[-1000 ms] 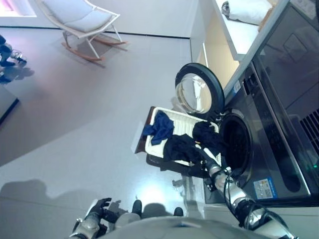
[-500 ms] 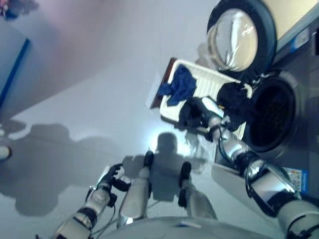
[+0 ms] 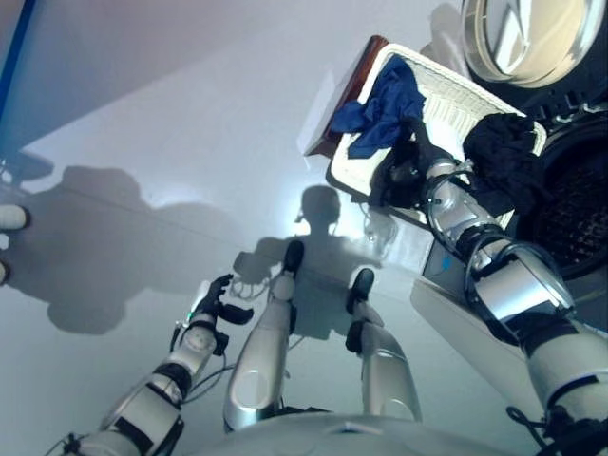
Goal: Pick up the clothes and place them into the washing machine
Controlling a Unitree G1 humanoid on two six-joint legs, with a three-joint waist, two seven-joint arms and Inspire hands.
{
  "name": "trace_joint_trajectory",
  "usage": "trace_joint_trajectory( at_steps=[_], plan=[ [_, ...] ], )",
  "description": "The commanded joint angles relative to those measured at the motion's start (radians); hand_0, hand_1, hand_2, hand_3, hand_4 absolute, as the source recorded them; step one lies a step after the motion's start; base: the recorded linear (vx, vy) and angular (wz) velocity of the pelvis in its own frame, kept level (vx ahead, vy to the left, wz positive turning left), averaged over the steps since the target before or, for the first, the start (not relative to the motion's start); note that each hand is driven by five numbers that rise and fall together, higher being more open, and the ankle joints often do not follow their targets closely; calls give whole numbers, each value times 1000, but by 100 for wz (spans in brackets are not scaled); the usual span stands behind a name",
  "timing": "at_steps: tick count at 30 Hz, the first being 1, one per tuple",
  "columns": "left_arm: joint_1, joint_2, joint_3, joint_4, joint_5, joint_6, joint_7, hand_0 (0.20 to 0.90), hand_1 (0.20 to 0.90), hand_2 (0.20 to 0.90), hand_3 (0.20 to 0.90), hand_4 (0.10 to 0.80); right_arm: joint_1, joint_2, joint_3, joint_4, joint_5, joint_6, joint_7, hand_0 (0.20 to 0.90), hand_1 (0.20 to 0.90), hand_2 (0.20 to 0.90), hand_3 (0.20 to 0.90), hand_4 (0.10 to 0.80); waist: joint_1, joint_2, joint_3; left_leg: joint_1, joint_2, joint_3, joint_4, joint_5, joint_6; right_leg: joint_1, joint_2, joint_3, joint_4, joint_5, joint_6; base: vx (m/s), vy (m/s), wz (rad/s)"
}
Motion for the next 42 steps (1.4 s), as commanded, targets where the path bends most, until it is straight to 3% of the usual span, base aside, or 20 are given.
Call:
trace_joint_trajectory(
  at_steps=[1, 15, 24, 25, 37, 38, 39, 40, 42],
  plan=[
    [22, 27, -8, 14, -9, -20, 37, 900, 900, 900, 900, 800, -79, -42, 17, 32, 9, -17, -74, 900, 900, 900, 900, 800, 0, -5, -14, -34, -43, 54, 62, -60, -18, -16, -16, 40, 81, -5, 16, -4, 9, -5],
    [-28, 14, -23, -12, -42, -30, 54, 900, 900, 900, 900, 800, -141, -40, 65, 108, -33, -4, -70, 900, 900, 900, 900, 800, -2, 44, 43, -104, -45, 64, 68, -36, -23, -116, -10, 58, 111, 4, 9, -51, 9, -7],
    [-73, 11, -45, -26, -67, -47, 83, 900, 900, 900, 900, 800, -297, -132, 96, 155, -14, -7, -112, 900, 900, 900, 900, 800, 8, 91, 80, -258, -54, 69, 109, -19, -36, -291, -16, 83, 196, -3, 0, -55, 8, 6],
    [-78, 6, -47, -29, -75, -48, 87, 900, 900, 900, 900, 800, -321, -152, 111, 167, -17, -5, -110, 900, 900, 900, 900, 800, 7, 97, 79, -270, -58, 69, 114, -38, -42, -313, -22, 98, 220, -34, 3, 39, 5, 5],
    [-97, -9, -60, -63, -91, -55, 108, 900, 900, 900, 900, 800, -396, -219, 154, 209, -25, 12, -107, 900, 900, 900, 900, 800, 14, 119, 89, -393, -65, 68, 161, -40, -52, -441, -20, 113, 292, -57, -11, 5, -18, 4],
    [-95, -7, -59, -64, -92, -56, 108, 900, 900, 900, 900, 800, -404, -219, 158, 209, -22, 14, -105, 488, 488, 488, 488, 525, 14, 118, 91, -395, -64, 68, 162, -39, -53, -443, -20, 112, 293, -58, -11, 6, -8, 9],
    [-95, -7, -59, -64, -92, -56, 108, 900, 900, 900, 900, 800, -404, -219, 158, 209, -22, 14, -105, 427, 427, 427, 427, 485, 13, 118, 91, -395, -64, 68, 162, -39, -53, -443, -20, 112, 294, -58, -11, -1, -3, 8],
    [-91, -10, -59, -63, -91, -55, 108, 900, 900, 900, 900, 800, -395, -216, 151, 209, -19, 14, -104, 300, 300, 300, 300, 400, 13, 119, 95, -399, -65, 70, 170, -42, -51, -447, -17, 115, 301, -62, -13, -8, -4, 9],
    [-88, -11, -59, -56, -87, -52, 109, 900, 900, 900, 900, 800, -388, -209, 147, 208, -17, 14, -101, 300, 300, 300, 300, 400, 11, 119, 97, -404, -66, 71, 182, -46, -51, -452, -17, 116, 311, -65, -15, -17, -3, 10]
  ],
)
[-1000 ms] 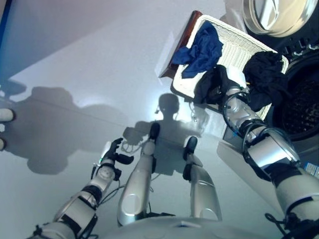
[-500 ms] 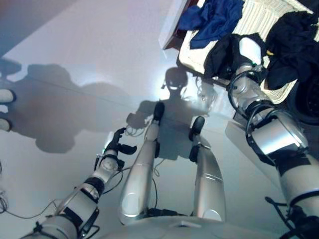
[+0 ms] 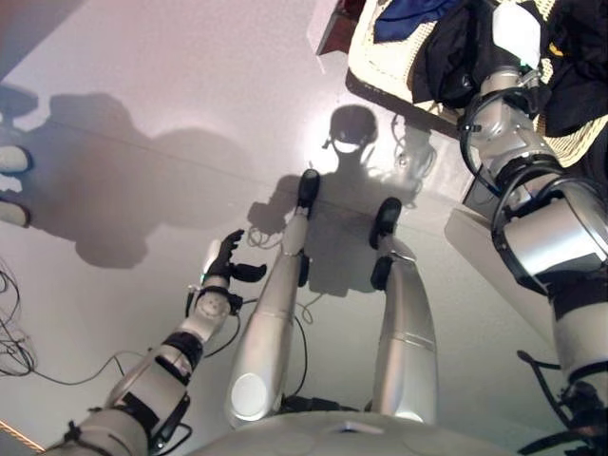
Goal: Pick up the clothes and place them into the washing machine
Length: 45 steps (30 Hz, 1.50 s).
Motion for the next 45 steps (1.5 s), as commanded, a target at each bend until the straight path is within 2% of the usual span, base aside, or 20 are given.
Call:
trace_joint_trajectory(
  at_steps=[1, 10, 15, 19, 20, 21, 26, 31, 35, 43, 45],
  plan=[
    [3, -8, -15, 46, -14, -5, 38, 900, 900, 900, 900, 800, -34, -92, 52, 79, -8, 31, -6, 300, 300, 300, 300, 400, 14, 70, 11, -43, -49, 48, 117, -108, -19, 64, 10, 4, -72, 8, 7, -26, 3, 7],
    [-3, -12, -14, 75, -8, 0, 41, 900, 900, 900, 900, 800, -11, -63, 27, 87, -4, 37, -14, 300, 300, 300, 300, 400, 5, 64, 4, -30, -53, 57, 154, -125, -7, 76, 13, 19, -50, 8, 3, -19, 9, -4],
    [4, -13, -9, 104, -2, 0, 44, 900, 900, 900, 900, 800, 2, -62, -6, 63, 30, 26, -30, 300, 300, 300, 300, 400, -3, 55, -9, 31, -53, 65, 140, -128, 0, 132, 15, 25, -71, 13, 6, 0, 0, 0],
    [14, -7, 1, 138, -1, -1, 50, 900, 900, 900, 900, 800, 15, -53, -74, 16, 124, 1, -41, 300, 300, 300, 300, 400, -14, 41, -26, 102, -56, 67, 113, -130, 9, 200, 20, 31, -102, 20, 11, 11, 18, -6],
    [15, -9, 2, 149, 1, 1, 52, 900, 900, 900, 900, 800, 26, -43, -100, 0, 153, -7, -47, 300, 300, 300, 300, 400, -14, 42, -31, 113, -50, 72, 93, -102, 15, 210, 25, 29, -125, 52, 9, -43, 38, -14],
    [15, -9, 1, 149, 1, 1, 52, 900, 900, 900, 900, 800, 27, -43, -100, 0, 153, -6, -47, 300, 300, 300, 300, 400, -14, 42, -31, 114, -50, 72, 93, -102, 15, 211, 25, 30, -125, 53, 9, -14, 57, -18],
    [57, -6, 20, 176, 1, 2, 44, 900, 900, 900, 900, 800, 89, 27, -213, -92, 304, -52, -50, 300, 300, 300, 300, 400, -32, 17, -71, 239, -39, 82, 24, -96, 31, 343, 33, 44, -231, 87, 26, 90, 12, -21],
    [107, -8, 41, 190, 29, 13, 30, 900, 900, 900, 900, 800, 236, 90, -341, -240, 439, -107, -40, 300, 300, 300, 300, 400, -42, 1, -118, 365, -32, 85, -39, -96, 35, 478, 30, 35, -303, 93, 40, 146, -23, -15],
    [153, -15, 60, 205, 49, 26, 9, 900, 900, 900, 900, 800, 413, 174, -468, -390, 581, -168, 3, 300, 300, 300, 300, 400, -54, -3, -156, 465, -26, 84, -66, -106, 38, 575, 21, 18, -318, 76, 47, 151, -14, 0],
    [242, -39, 105, 251, 87, 55, -36, 900, 900, 900, 900, 800, 689, 327, -620, -557, 828, -257, 97, 300, 300, 300, 300, 400, -70, -18, -245, 605, -10, 99, -137, -121, 37, 714, 7, 7, -415, 81, 70, 118, -21, 1],
    [259, -50, 106, 262, 92, 61, -46, 900, 900, 900, 900, 800, 733, 379, -676, -577, 989, -295, 155, 300, 300, 300, 300, 400, -75, -18, -264, 633, -8, 104, -153, -129, 35, 742, 0, 5, -446, 86, 78, 70, -10, 0]
  ],
)
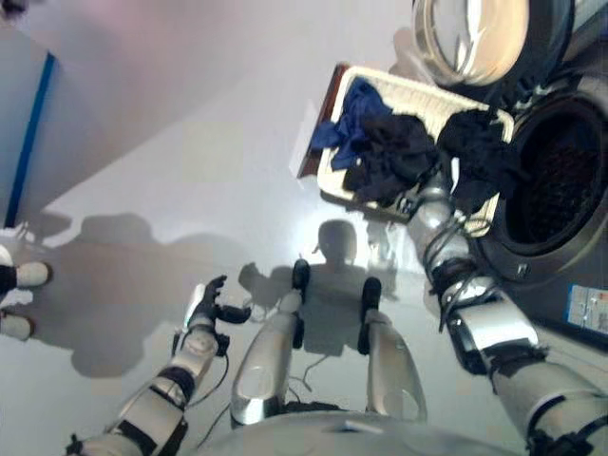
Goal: Pick up the clothes and place them into the washing machine
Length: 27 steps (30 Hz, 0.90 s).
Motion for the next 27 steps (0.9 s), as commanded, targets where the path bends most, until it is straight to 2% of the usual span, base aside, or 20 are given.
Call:
trace_joint_trajectory(
  at_steps=[1, 8, 16, 20, 24, 27],
  plan=[
    [66, -7, 16, 98, 40, 14, -11, 900, 900, 900, 900, 800, 37, 30, -77, -135, 207, -176, 84, 300, 300, 300, 300, 400, -8, -31, -136, 8, -26, 39, 4, -63, -18, 34, -32, -17, -51, 47, 42, 59, 0, -6],
    [98, -23, 34, 106, 47, 21, -44, 900, 900, 900, 900, 800, 125, 128, -212, -143, 540, -236, 219, 300, 300, 300, 300, 400, -13, -16, -192, 73, -32, 52, -12, -89, -11, 89, -34, -10, -66, 31, 48, 82, 12, -6],
    [120, -33, 23, 88, 62, 18, -57, 900, 900, 900, 900, 800, 143, 132, -297, -133, 635, -287, 235, 300, 300, 300, 300, 400, -20, 11, -221, 108, -40, 51, -14, -109, -8, 127, -46, -20, -74, 17, 53, 55, 17, -1],
    [108, -37, 5, 75, 53, 13, -56, 900, 900, 900, 900, 800, 94, 118, -320, -124, 673, -307, 232, 300, 300, 300, 300, 400, -16, 33, -193, 84, -44, 49, 2, -110, -5, 95, -49, -18, -46, 9, 48, -53, 22, -1],
    [68, -38, -24, 54, 19, 3, -40, 900, 900, 900, 900, 800, -3, 100, -334, -114, 700, -335, 212, 300, 300, 300, 300, 400, -17, 62, -121, 16, -47, 45, 20, -89, -5, 10, -40, -2, -12, 19, 39, -197, 44, -8],
    [32, -43, -41, 50, -1, 2, -32, 900, 900, 900, 900, 800, -77, 76, -334, -98, 711, -347, 197, 300, 300, 300, 300, 400, -13, 65, -79, -61, -54, 55, 77, -89, 1, -66, -35, 13, 35, 27, 28, -180, 31, -8]
  ],
)
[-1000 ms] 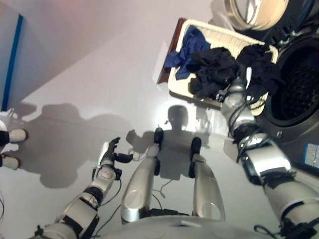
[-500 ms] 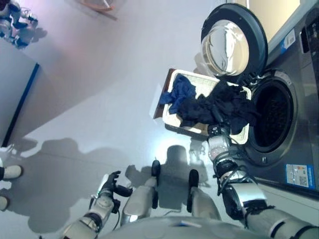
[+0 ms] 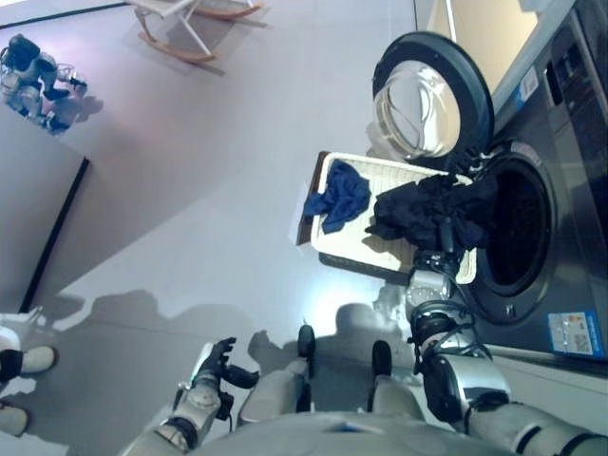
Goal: Pick up the clothes and place them into the washing machine
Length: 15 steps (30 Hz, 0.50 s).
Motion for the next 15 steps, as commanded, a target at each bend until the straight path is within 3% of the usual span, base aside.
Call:
trace_joint_trajectory(
  at_steps=[1, 7, 14, 15],
  plan=[
    [-90, 6, -21, 51, -29, -15, 36, 900, 900, 900, 900, 800, -194, -64, -29, -102, -15, -73, 29, 300, 300, 300, 300, 400, 11, -3, 100, -77, -51, 9, 114, -78, -13, -78, -30, -12, 108, 4, 15, -128, 27, -11],
    [-170, 13, -39, 20, -75, -32, 66, 900, 900, 900, 900, 800, -294, -85, -10, -147, -18, -115, -8, 300, 300, 300, 300, 400, 6, 3, 172, -266, -69, 23, 272, -119, -13, -274, -31, 26, 277, -31, -7, -115, 29, -12],
    [-212, 13, -66, -14, -101, -57, 86, 900, 900, 900, 900, 800, -407, -110, -11, -197, 34, -195, -6, 300, 300, 300, 300, 400, 16, 18, 184, -439, -60, 43, 400, -146, -20, -447, -28, 53, 398, -44, -27, -42, 8, 3],
    [-211, 12, -79, -21, -90, -57, 89, 900, 900, 900, 900, 800, -426, -113, -19, -214, 39, -207, -5, 300, 300, 300, 300, 400, 16, 27, 182, -451, -61, 41, 417, -170, -22, -463, -26, 61, 415, -69, -28, 0, 0, 0]
  ],
)
